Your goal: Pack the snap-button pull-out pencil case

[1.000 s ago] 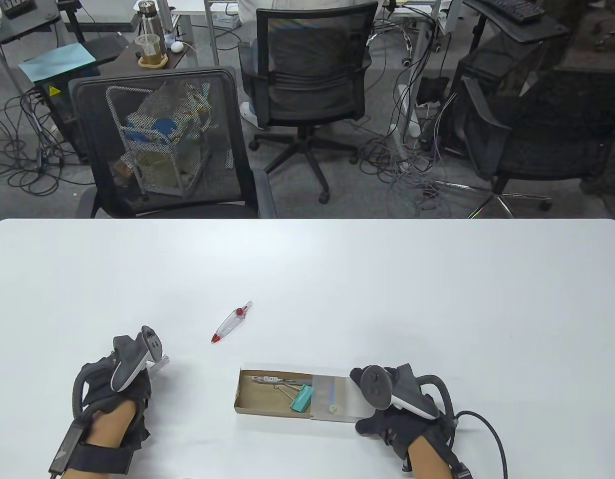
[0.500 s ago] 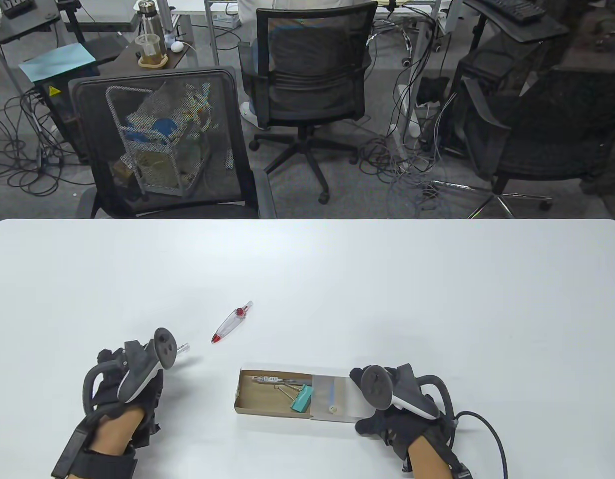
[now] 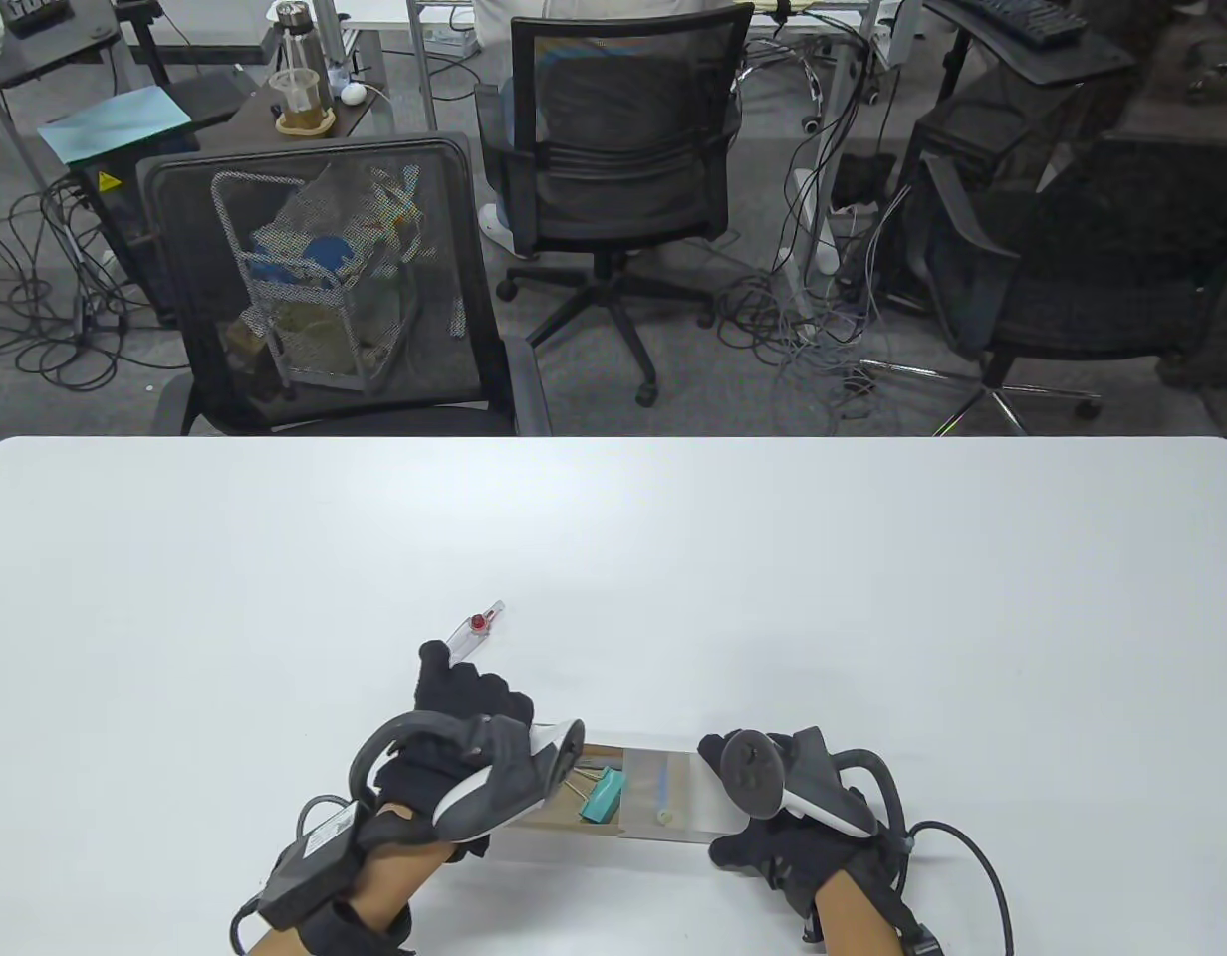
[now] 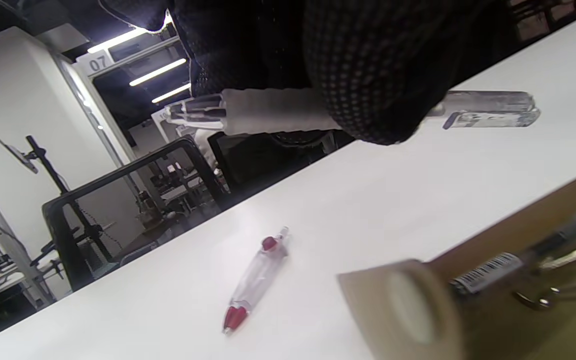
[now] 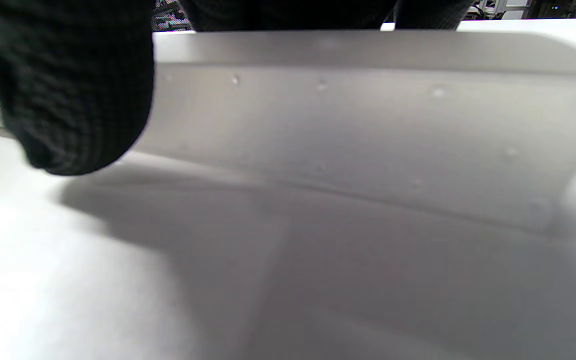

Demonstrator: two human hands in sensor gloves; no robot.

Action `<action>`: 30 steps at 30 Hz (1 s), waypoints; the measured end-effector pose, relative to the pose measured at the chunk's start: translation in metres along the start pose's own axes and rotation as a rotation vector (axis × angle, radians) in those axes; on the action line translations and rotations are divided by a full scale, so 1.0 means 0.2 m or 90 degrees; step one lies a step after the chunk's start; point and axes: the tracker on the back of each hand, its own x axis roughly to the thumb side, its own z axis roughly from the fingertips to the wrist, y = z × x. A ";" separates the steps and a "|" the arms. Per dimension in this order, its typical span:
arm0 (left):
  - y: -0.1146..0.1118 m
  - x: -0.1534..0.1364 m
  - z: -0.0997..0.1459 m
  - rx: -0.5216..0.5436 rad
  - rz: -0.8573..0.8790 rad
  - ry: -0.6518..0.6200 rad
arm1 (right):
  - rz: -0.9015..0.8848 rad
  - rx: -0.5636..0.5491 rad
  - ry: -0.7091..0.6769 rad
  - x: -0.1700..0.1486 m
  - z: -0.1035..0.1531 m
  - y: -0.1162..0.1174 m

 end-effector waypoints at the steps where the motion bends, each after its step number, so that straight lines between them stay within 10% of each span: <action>1: -0.01 0.04 -0.01 -0.008 -0.006 -0.006 | 0.000 0.000 0.000 0.00 0.00 0.00; 21: -0.14 0.31 -0.08 -0.022 -0.035 -0.064 | -0.006 0.000 -0.004 -0.01 0.00 0.00; 30: -0.07 0.14 -0.09 -0.034 0.079 -0.031 | -0.008 0.000 -0.005 -0.01 0.00 0.00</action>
